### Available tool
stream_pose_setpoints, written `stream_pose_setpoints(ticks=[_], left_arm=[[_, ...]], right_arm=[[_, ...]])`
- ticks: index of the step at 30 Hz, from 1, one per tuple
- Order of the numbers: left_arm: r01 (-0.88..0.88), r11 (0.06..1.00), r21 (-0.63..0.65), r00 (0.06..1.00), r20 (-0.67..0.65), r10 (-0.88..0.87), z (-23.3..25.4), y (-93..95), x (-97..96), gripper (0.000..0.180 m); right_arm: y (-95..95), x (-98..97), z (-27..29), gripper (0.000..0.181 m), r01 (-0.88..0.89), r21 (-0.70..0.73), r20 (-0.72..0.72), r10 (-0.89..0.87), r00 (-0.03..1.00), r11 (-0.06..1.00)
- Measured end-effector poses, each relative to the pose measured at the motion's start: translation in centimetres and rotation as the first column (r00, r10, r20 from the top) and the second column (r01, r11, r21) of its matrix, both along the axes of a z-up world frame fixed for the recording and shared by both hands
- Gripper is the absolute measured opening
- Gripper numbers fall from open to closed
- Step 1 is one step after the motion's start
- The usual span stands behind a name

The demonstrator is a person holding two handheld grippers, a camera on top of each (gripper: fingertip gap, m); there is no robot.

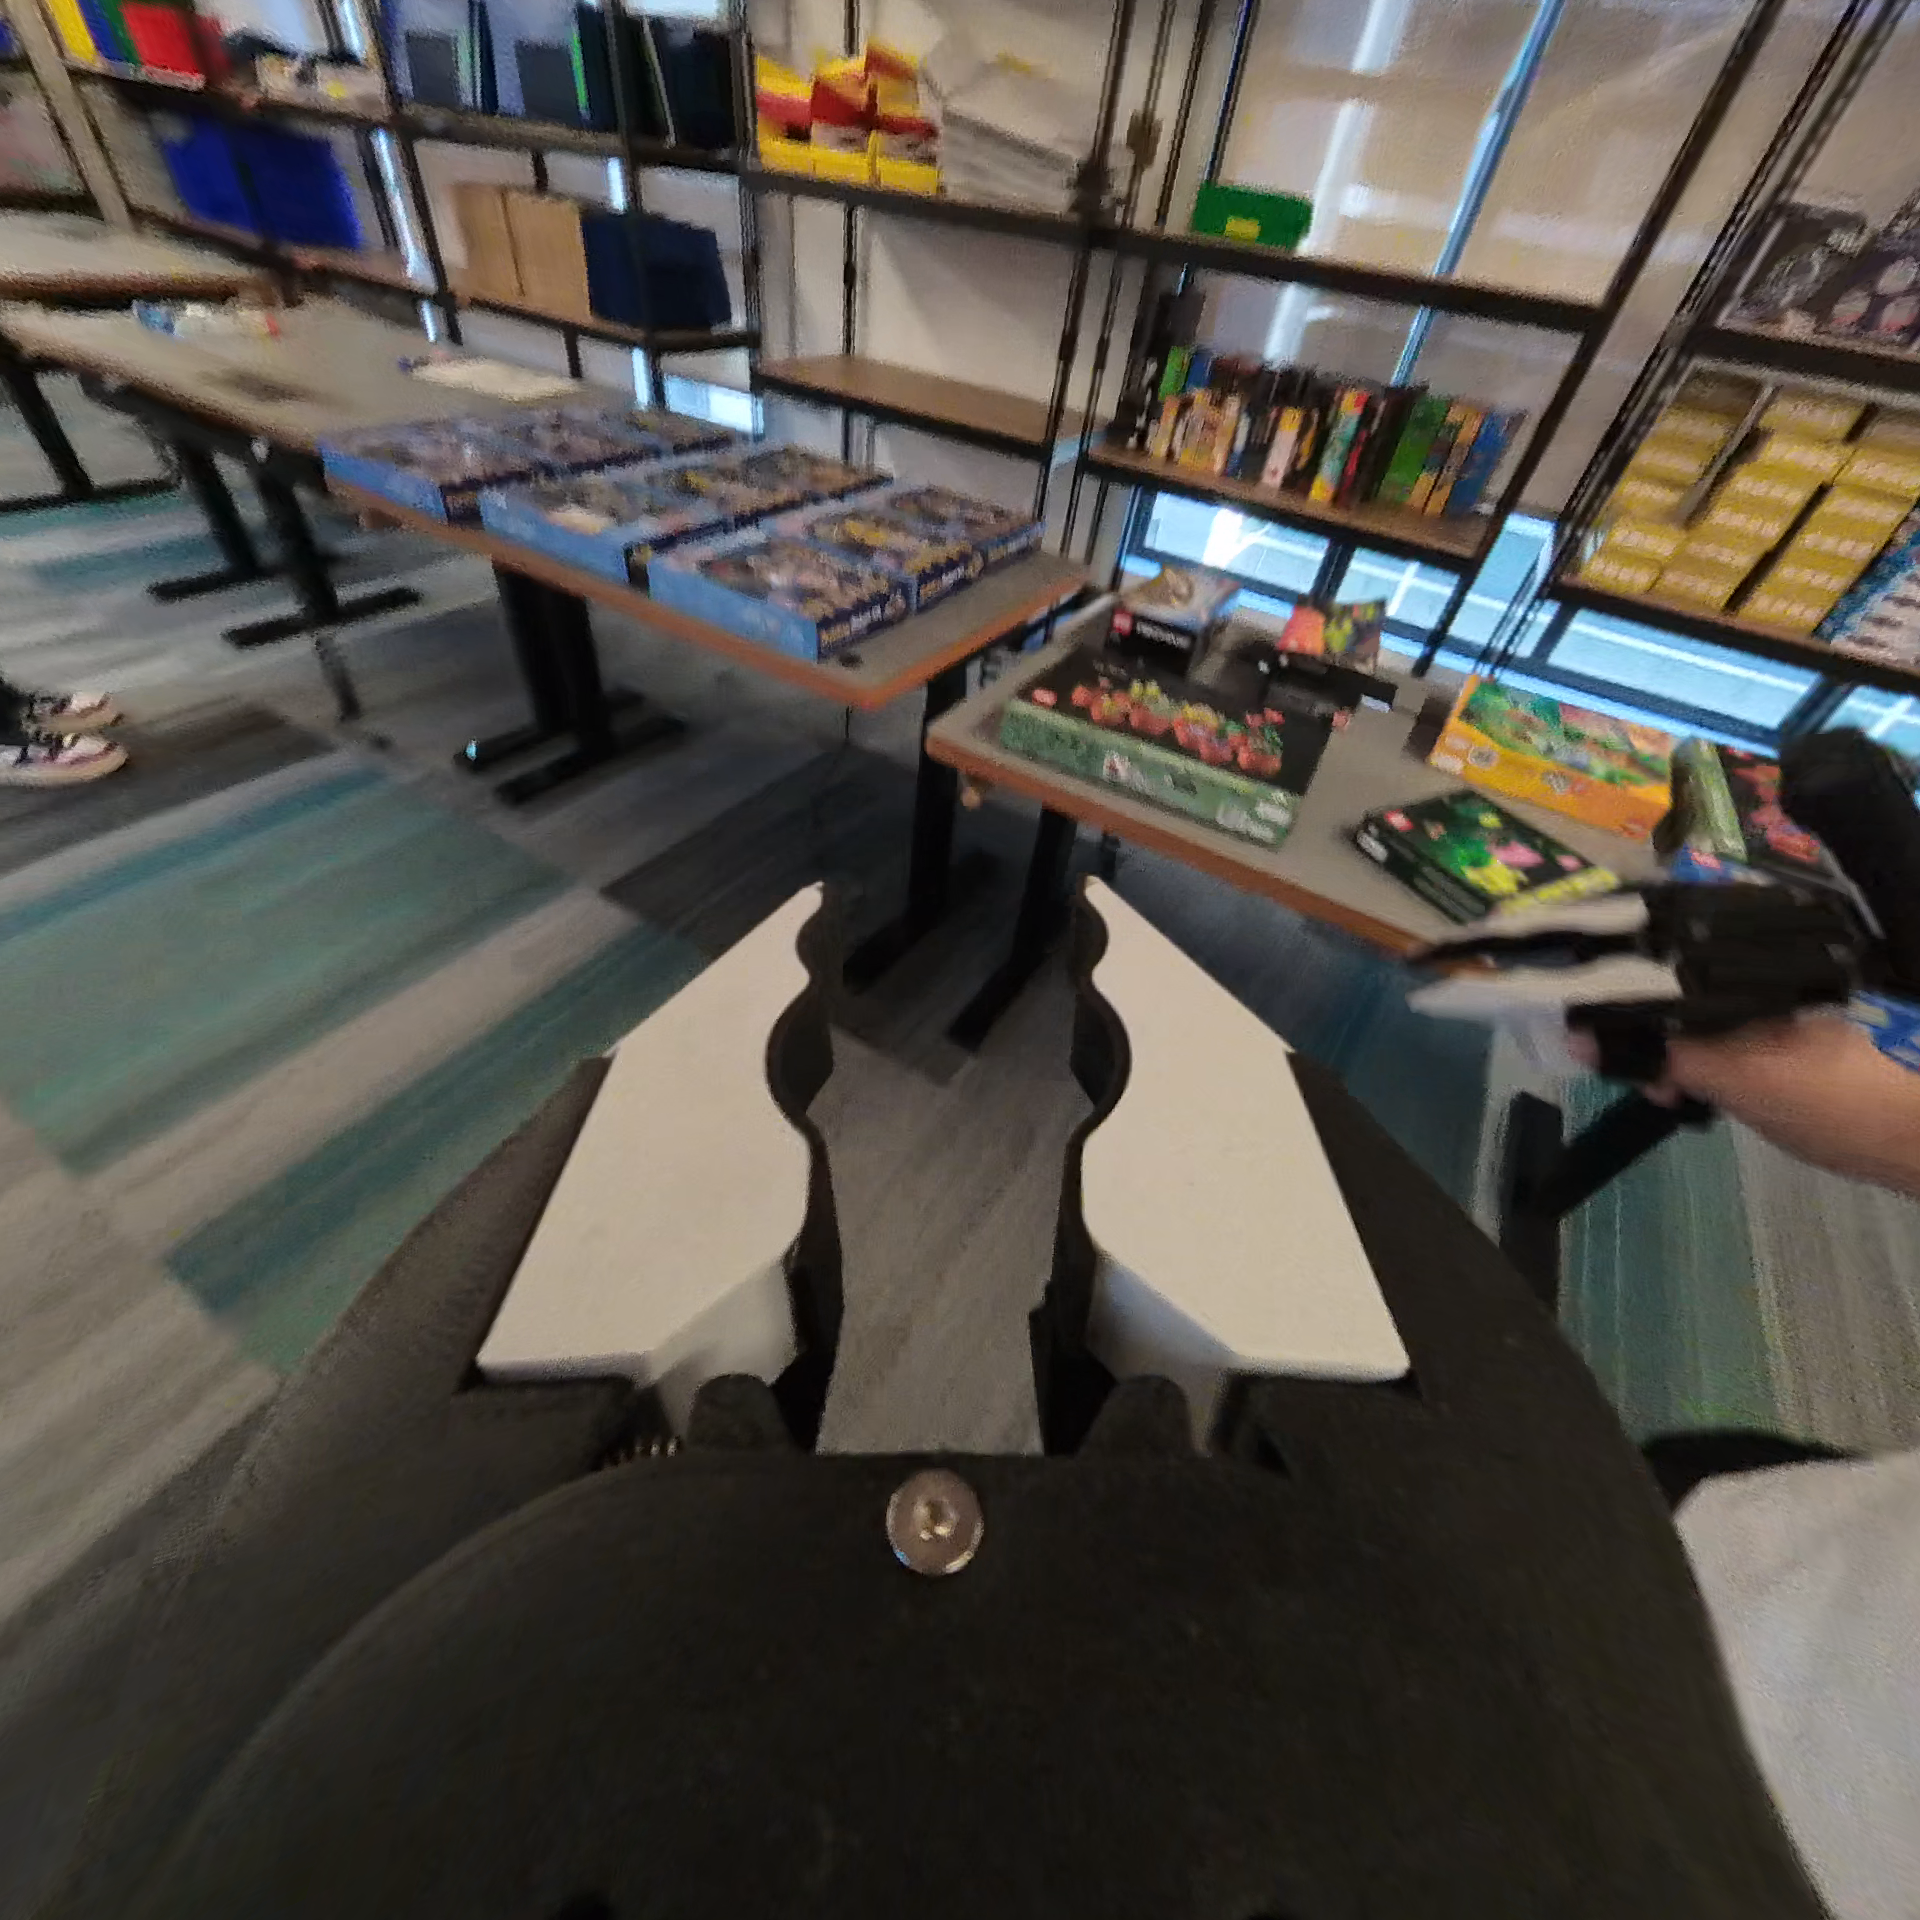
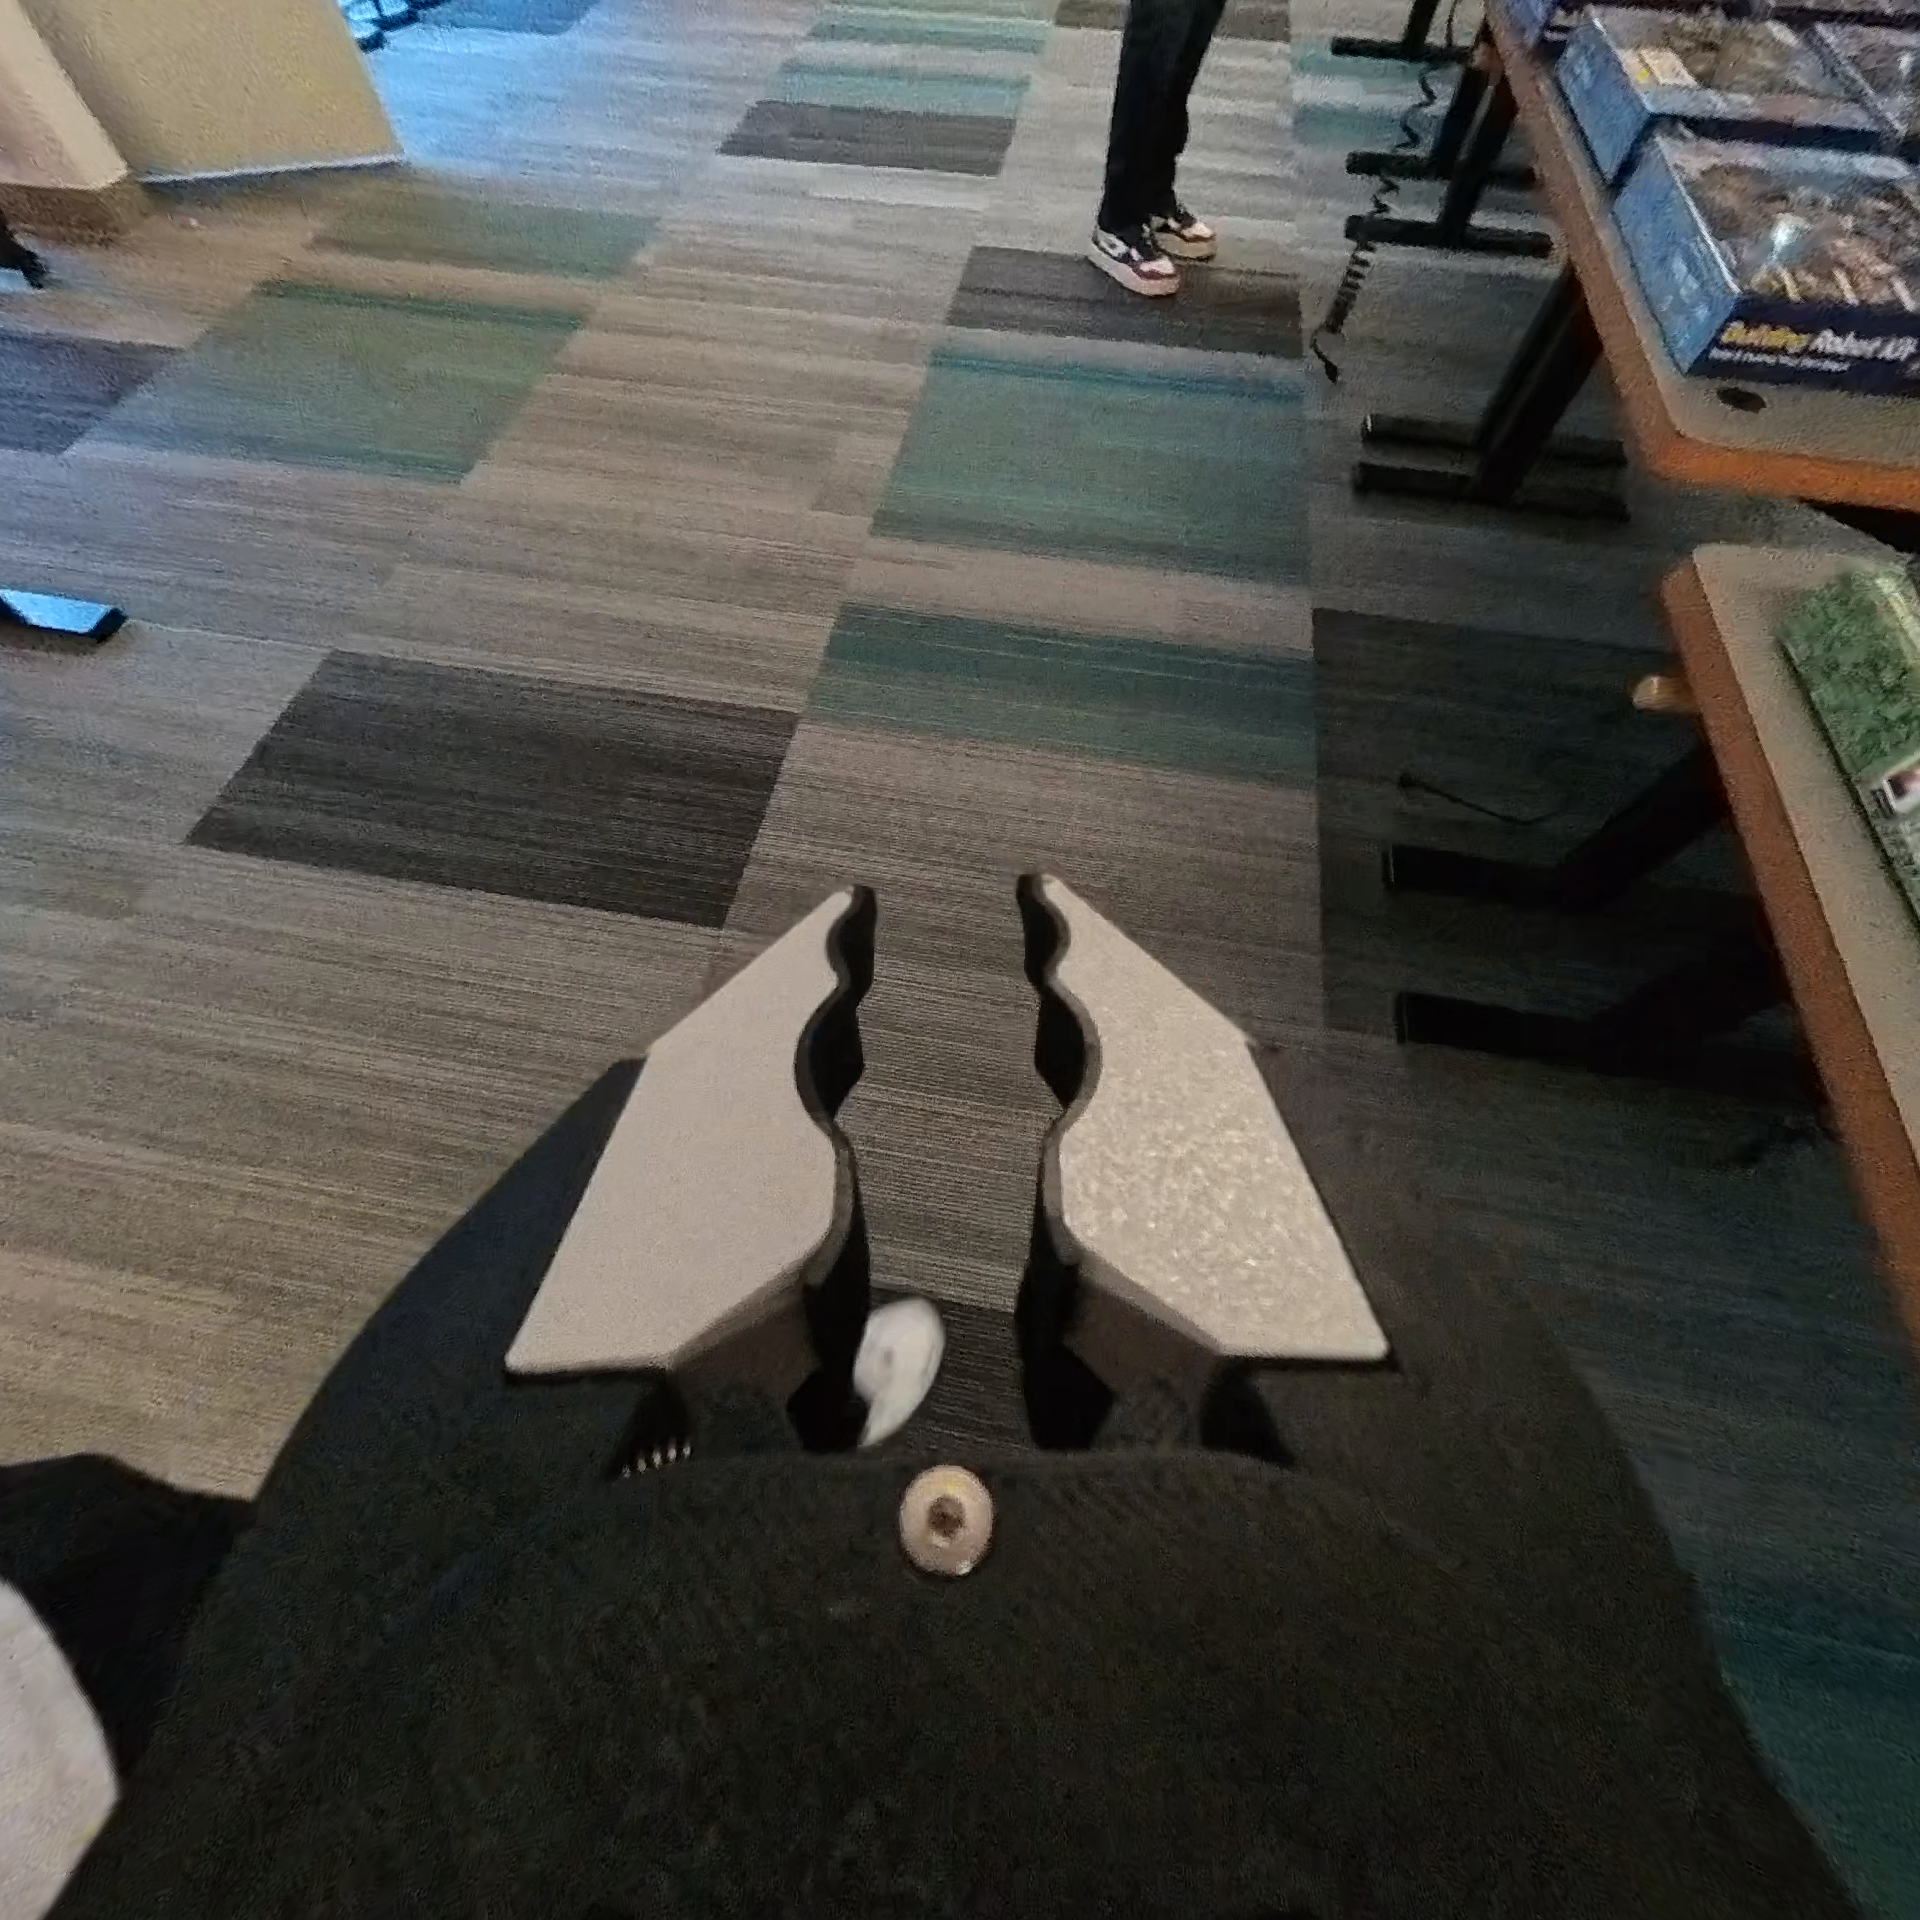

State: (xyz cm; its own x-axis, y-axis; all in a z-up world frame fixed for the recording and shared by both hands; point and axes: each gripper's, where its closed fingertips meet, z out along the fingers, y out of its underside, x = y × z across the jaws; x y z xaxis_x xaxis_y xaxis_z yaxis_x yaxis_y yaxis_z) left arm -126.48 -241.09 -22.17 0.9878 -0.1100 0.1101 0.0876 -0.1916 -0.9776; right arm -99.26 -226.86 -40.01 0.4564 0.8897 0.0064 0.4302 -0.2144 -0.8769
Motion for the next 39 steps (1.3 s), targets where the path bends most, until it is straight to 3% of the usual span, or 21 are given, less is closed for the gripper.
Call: stream_pose_setpoints(ticks=[4, 7, 12, 16, 21, 26, 30, 33, 36, 39], left_arm=[[-0.029, 0.998, 0.056, 0.999, 0.021, 0.028, -0.4, 11.8, -9.4, 0.042], [-0.106, 0.994, 0.003, 0.989, 0.102, 0.105, -4.2, 17.6, -16.6, 0.039], [-0.203, 0.968, -0.150, 0.963, 0.151, 0.225, -9.8, 22.4, -28.0, 0.038], [-0.348, 0.926, -0.147, 0.906, 0.200, 0.372, -11.1, 25.2, -37.9, 0.039], [-0.391, 0.904, -0.171, 0.912, 0.056, 0.405, -13.3, 31.6, -51.1, 0.038], [-0.286, 0.951, -0.113, 0.958, 0.002, 0.288, -9.4, 44.5, -65.1, 0.037], [-0.196, 0.981, 0.002, 0.979, -0.058, 0.195, -3.5, 56.7, -75.6, 0.037], [-0.188, 0.979, 0.076, 0.978, -0.074, 0.194, -0.6, 64.6, -83.7, 0.039], [-0.257, 0.958, 0.126, 0.963, -0.056, 0.265, -0.1, 70.1, -92.7, 0.041], [-0.366, 0.924, 0.111, 0.930, 0.007, 0.367, -2.5, 72.6, -101.4, 0.039]], right_arm=[[7.8, -5.0, -3.6, 0.026, 0.036, -0.047, 0.052, -0.033, 0.998, 0.998], [16.4, -11.9, -5.0, 0.026, 0.019, -0.026, 0.100, -0.017, 0.995, 0.999], [30.5, -28.7, 0.0, 0.026, -0.049, 0.010, -0.003, 0.049, 0.999, 0.999], [39.2, -43.3, 3.2, 0.026, -0.164, 0.067, -0.037, 0.167, 0.985, 0.984], [48.3, -59.2, 1.9, 0.026, -0.177, 0.079, -0.092, 0.184, 0.979, 0.981], [53.7, -71.9, -0.7, 0.024, -0.116, -0.058, -0.129, 0.108, 0.986, 0.992], [58.9, -80.0, -1.1, 0.024, -0.137, 0.027, -0.025, 0.137, 0.990, 0.990], [63.5, -86.3, -0.8, 0.023, -0.144, 0.009, -0.032, 0.144, 0.989, 0.990], [68.9, -94.1, -0.7, 0.023, -0.199, 0.039, -0.004, 0.199, 0.980, 0.979], [74.7, -103.4, -0.1, 0.023, -0.290, 0.125, 0.019, 0.290, 0.957, 0.949]])
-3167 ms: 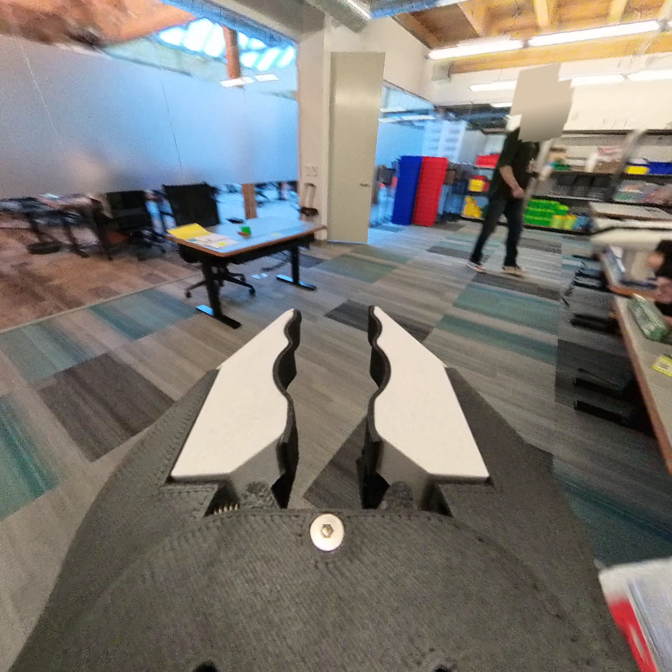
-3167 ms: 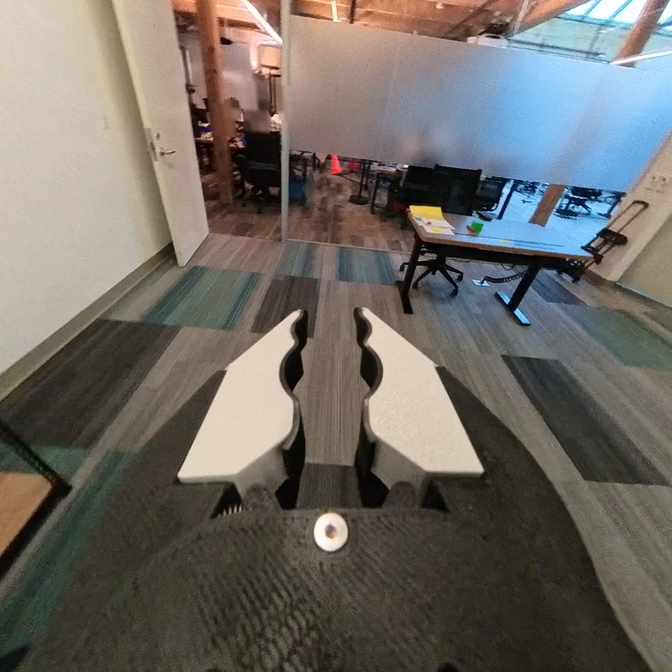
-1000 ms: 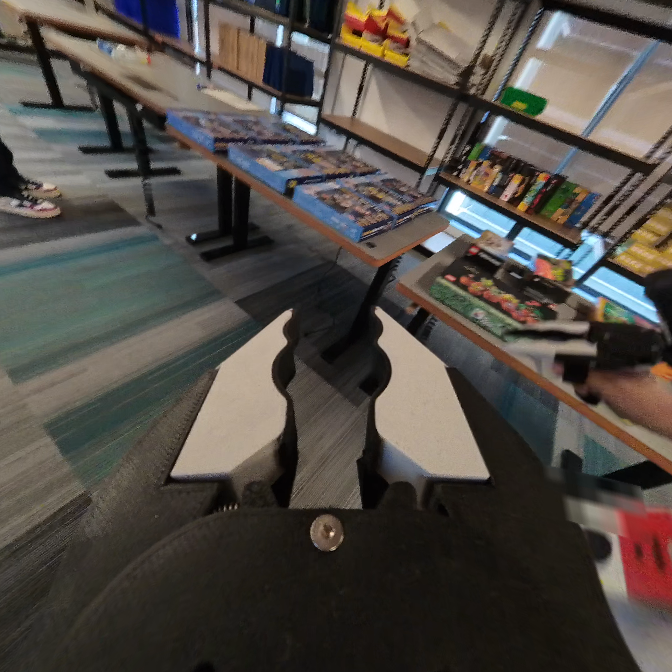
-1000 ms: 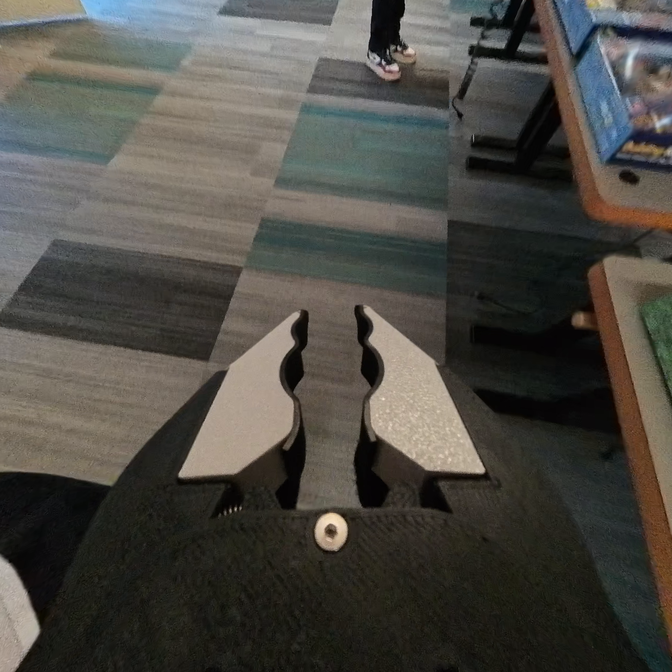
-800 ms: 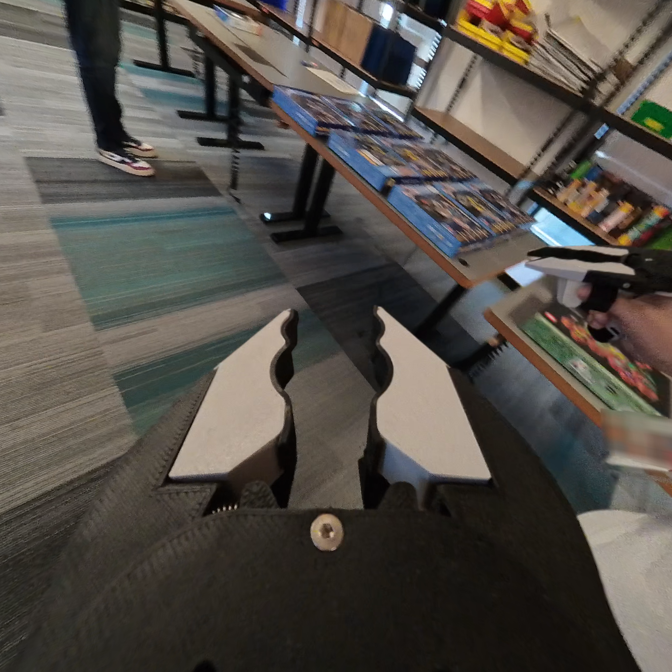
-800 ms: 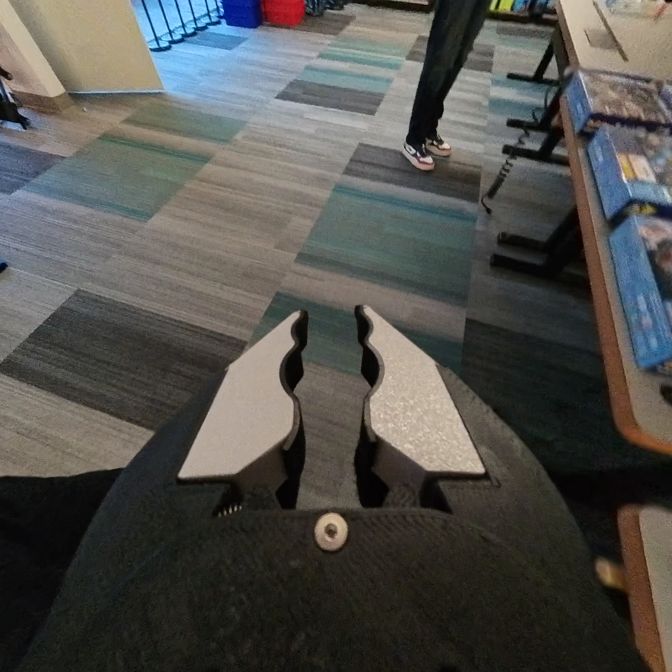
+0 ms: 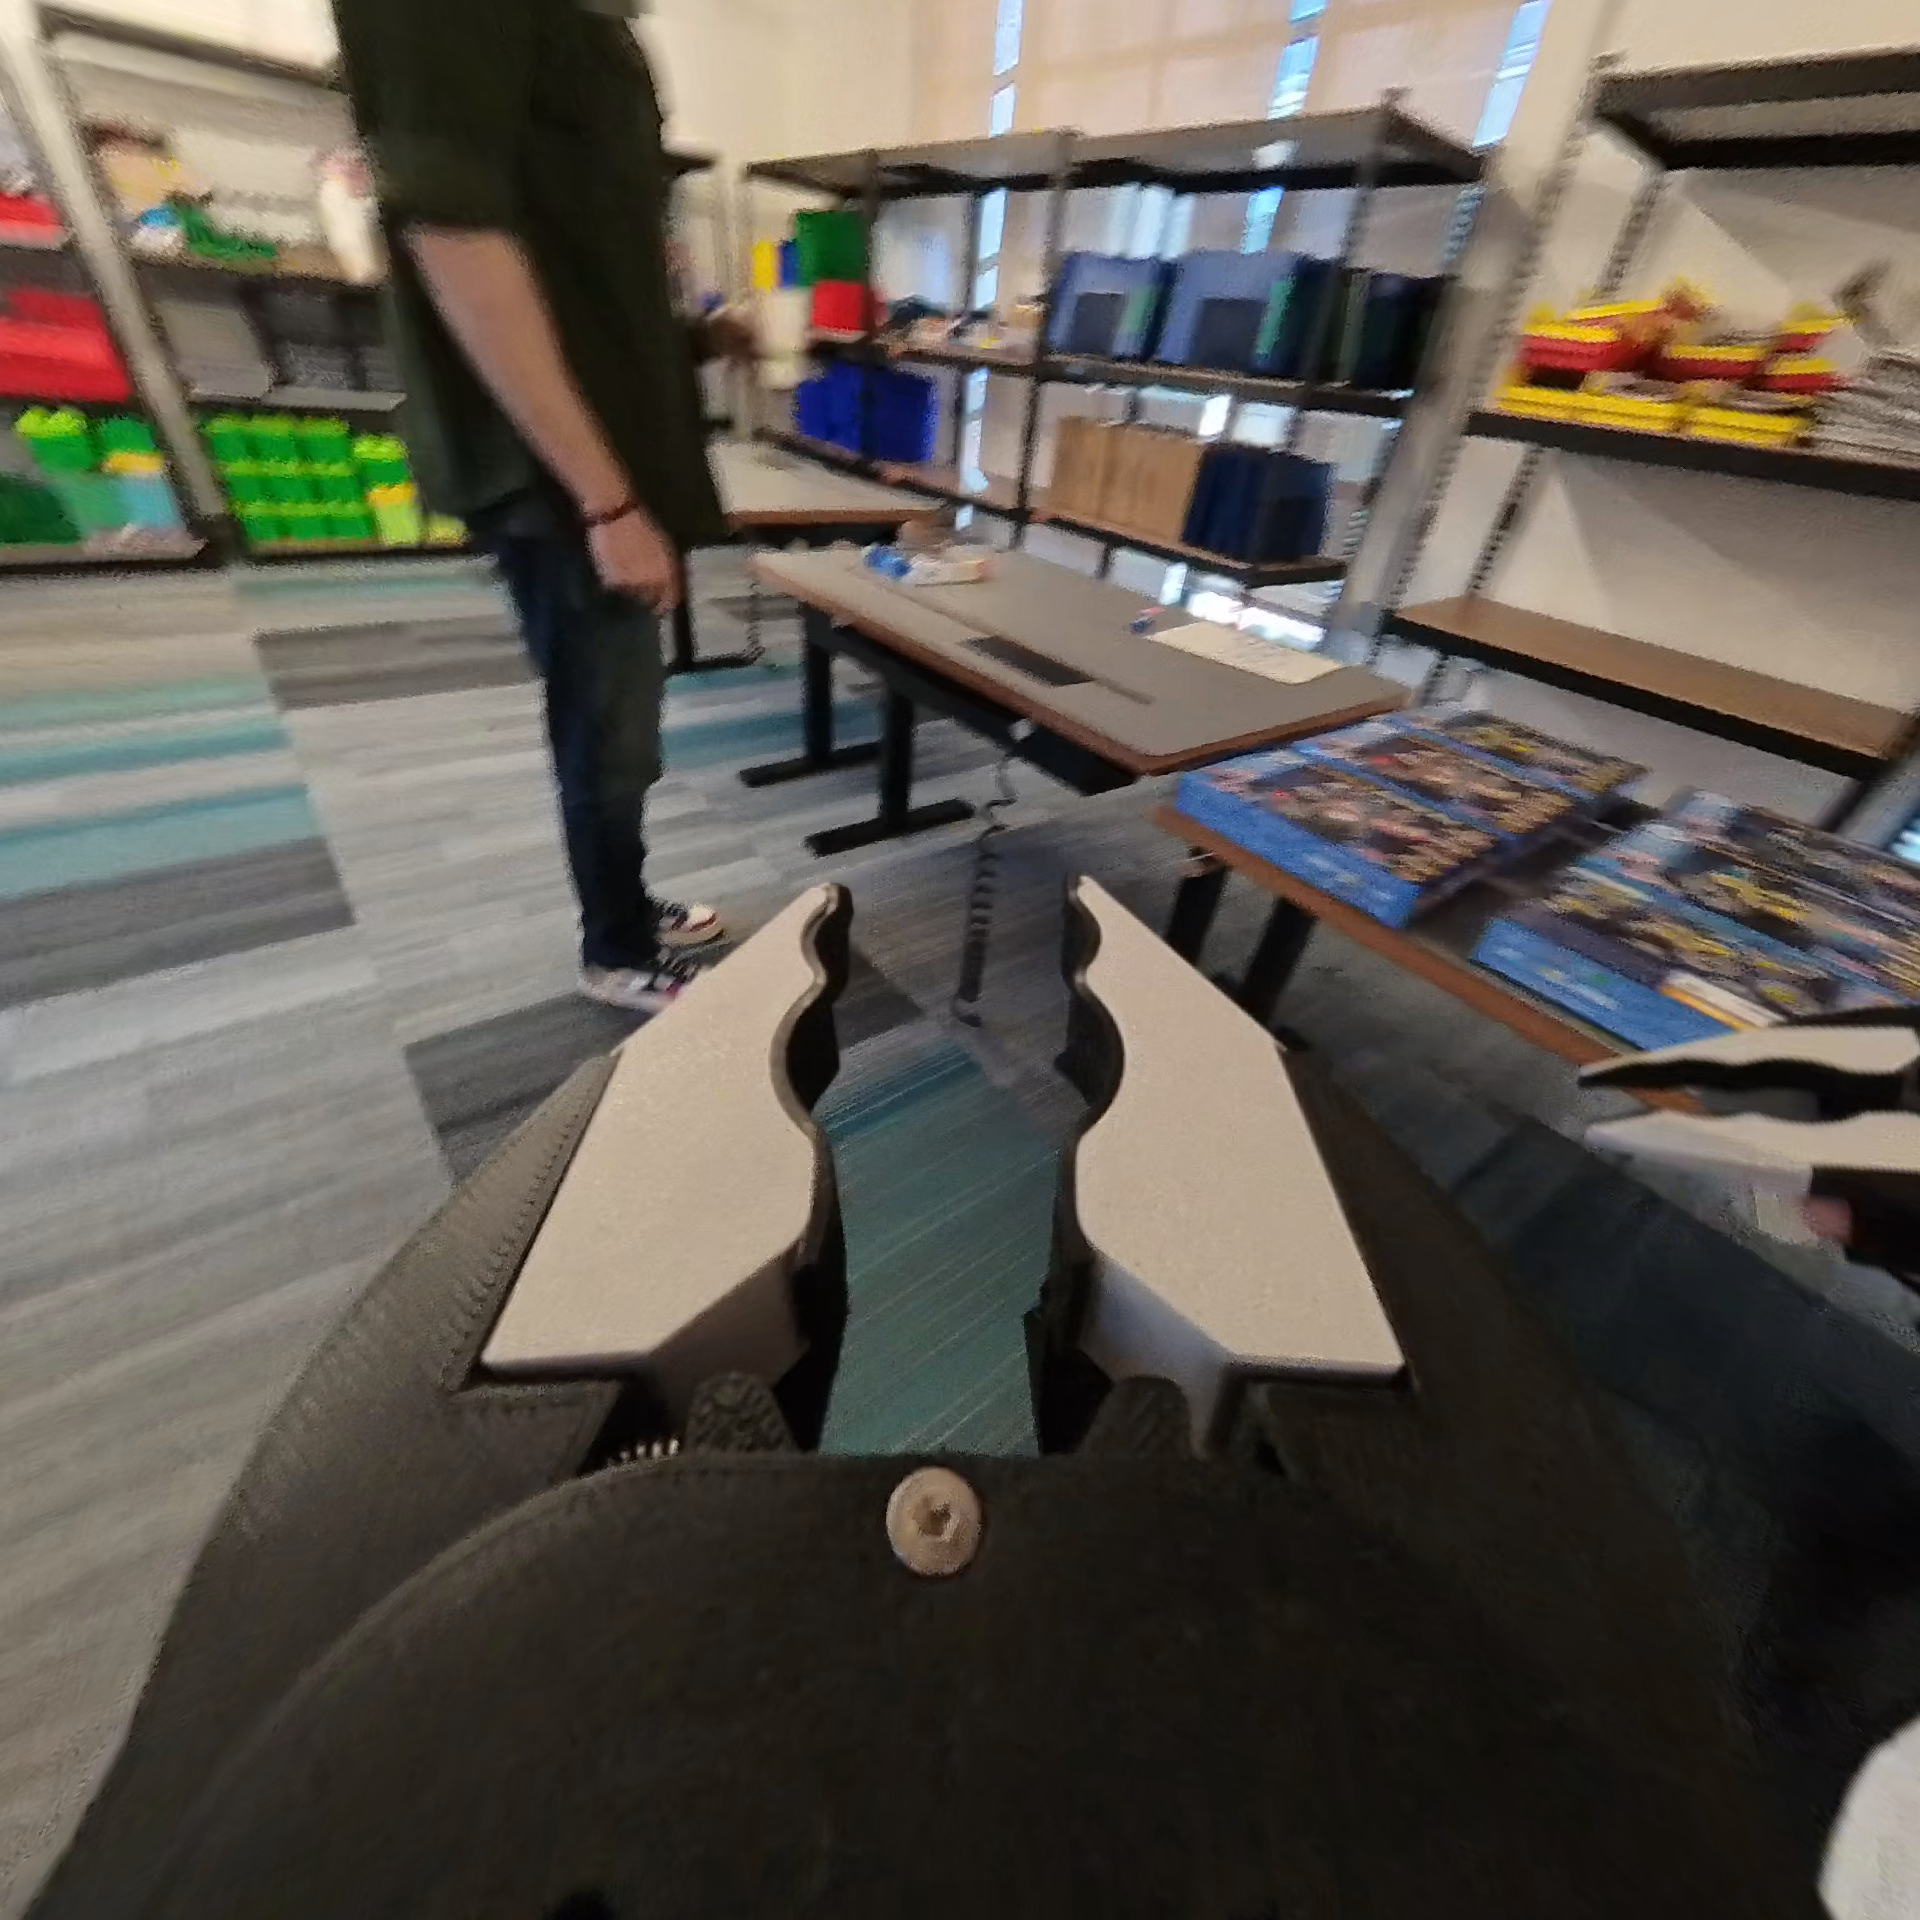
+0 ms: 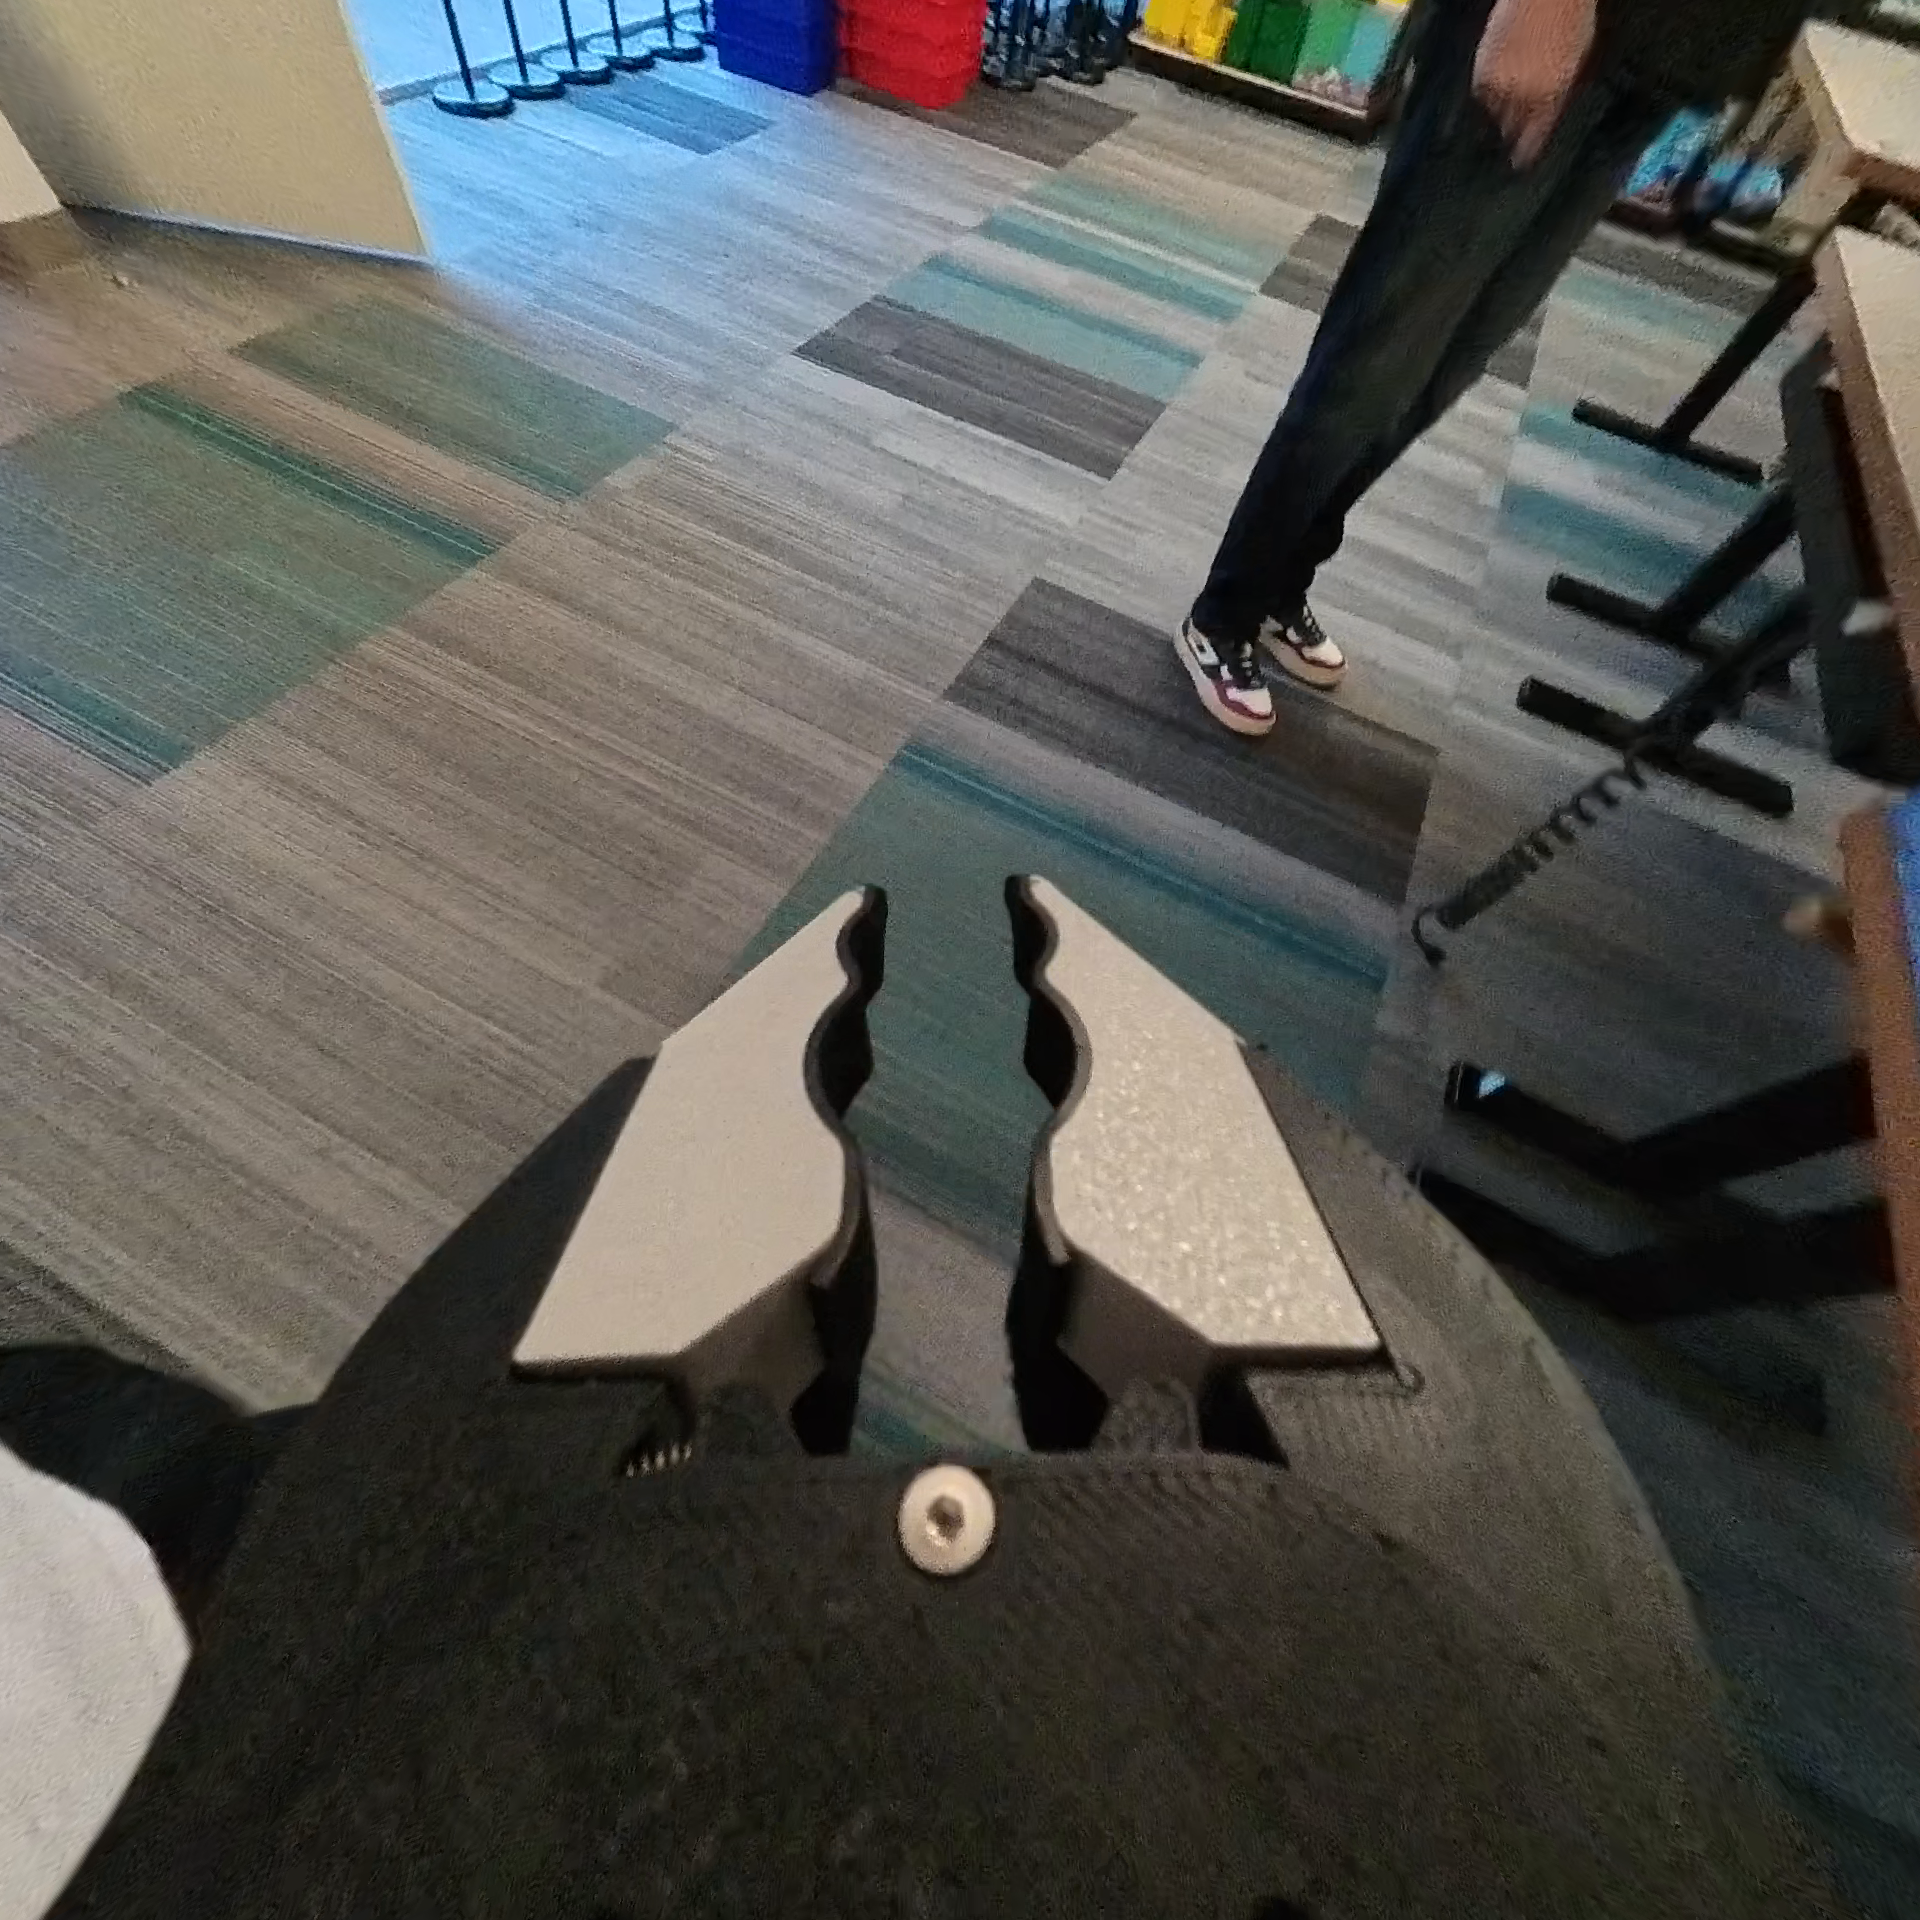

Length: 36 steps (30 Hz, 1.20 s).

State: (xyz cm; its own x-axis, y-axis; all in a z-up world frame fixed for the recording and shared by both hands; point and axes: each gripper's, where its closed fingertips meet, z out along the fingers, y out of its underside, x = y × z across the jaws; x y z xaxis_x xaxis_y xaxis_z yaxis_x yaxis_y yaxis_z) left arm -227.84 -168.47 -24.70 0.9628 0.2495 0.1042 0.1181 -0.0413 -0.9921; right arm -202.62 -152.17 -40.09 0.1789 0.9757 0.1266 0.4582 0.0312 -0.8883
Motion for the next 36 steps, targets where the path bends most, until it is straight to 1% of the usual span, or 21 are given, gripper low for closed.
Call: stream_pose_setpoints(ticks=[2, 4, 9, 12, 15, 17, 19, 21, 23, 24, 26, 28, 31, 33, 34, 36], left_arm=[[-0.054, 0.997, -0.059, 0.994, 0.086, 0.059, -2.6, 0.7, -5.1, 0.040], [-0.118, 0.988, -0.098, 0.987, 0.103, 0.128, -3.9, 0.6, -10.0, 0.040], [-0.317, 0.943, -0.099, 0.931, 0.158, 0.329, -5.3, -0.4, -22.1, 0.041], [-0.376, 0.917, -0.131, 0.907, 0.153, 0.393, -7.3, -0.4, -29.7, 0.041], [-0.384, 0.907, -0.171, 0.912, 0.083, 0.401, -8.7, 0.6, -38.9, 0.039], [-0.372, 0.912, -0.174, 0.915, 0.095, 0.391, -8.1, 2.0, -45.7, 0.039], [-0.344, 0.926, -0.153, 0.928, 0.096, 0.361, -6.1, 4.1, -52.7, 0.040], [-0.332, 0.936, -0.113, 0.939, 0.059, 0.340, -3.8, 6.6, -59.9, 0.039], [-0.306, 0.946, -0.107, 0.950, 0.031, 0.311, -2.2, 9.4, -66.8, 0.040], [-0.306, 0.947, -0.101, 0.951, 0.013, 0.308, -1.5, 10.6, -70.3, 0.041], [-0.319, 0.945, -0.076, 0.948, -0.012, 0.319, -0.4, 12.7, -77.2, 0.042], [-0.344, 0.938, -0.046, 0.939, -0.008, 0.344, -0.1, 14.3, -84.0, 0.044], [-0.408, 0.913, -0.017, 0.913, -0.003, 0.408, -1.1, 15.5, -93.7, 0.042], [-0.465, 0.884, -0.042, 0.884, 0.026, 0.466, -2.5, 15.3, -99.5, 0.041], [-0.477, 0.877, -0.059, 0.876, 0.053, 0.480, -3.0, 15.1, -101.9, 0.041], [-0.509, 0.856, -0.087, 0.855, 0.064, 0.515, -3.6, 14.1, -106.5, 0.041]], right_arm=[[3.2, -7.0, 0.7, 0.024, -0.063, -0.003, 0.013, 0.063, 0.998, 0.998], [5.6, -14.5, 2.8, 0.023, -0.144, 0.007, -0.029, 0.144, 0.989, 0.990], [8.4, -33.7, 5.5, 0.023, -0.371, 0.026, -0.019, 0.371, 0.928, 0.928], [9.5, -45.2, 5.4, 0.023, -0.448, 0.058, -0.025, 0.450, 0.893, 0.892], [10.4, -56.0, 4.8, 0.023, -0.461, 0.060, -0.055, 0.464, 0.884, 0.885], [11.1, -62.6, 4.0, 0.023, -0.431, 0.037, -0.057, 0.433, 0.900, 0.901], [10.9, -68.7, 4.3, 0.023, -0.436, -0.038, -0.067, 0.433, 0.899, 0.899], [10.8, -74.2, 4.9, 0.022, -0.470, -0.022, -0.094, 0.467, 0.879, 0.882], [12.0, -79.6, 4.3, 0.023, -0.481, 0.020, -0.029, 0.481, 0.876, 0.877], [12.7, -82.7, 4.2, 0.023, -0.480, 0.023, -0.012, 0.480, 0.877, 0.877], [14.0, -88.6, 4.7, 0.022, -0.487, 0.001, -0.032, 0.487, 0.873, 0.873], [15.2, -94.5, 4.8, 0.022, -0.506, -0.006, -0.029, 0.506, 0.862, 0.862], [17.6, -105.3, 5.0, 0.023, -0.552, 0.052, -0.031, 0.554, 0.832, 0.832], [19.5, -112.9, 5.5, 0.022, -0.570, 0.090, -0.028, 0.574, 0.818, 0.817], [20.3, -117.0, 5.7, 0.023, -0.579, 0.080, -0.020, 0.582, 0.813, 0.811], [21.2, -124.6, 7.7, 0.022, -0.605, 0.071, -0.062, 0.608, 0.791, 0.793]])
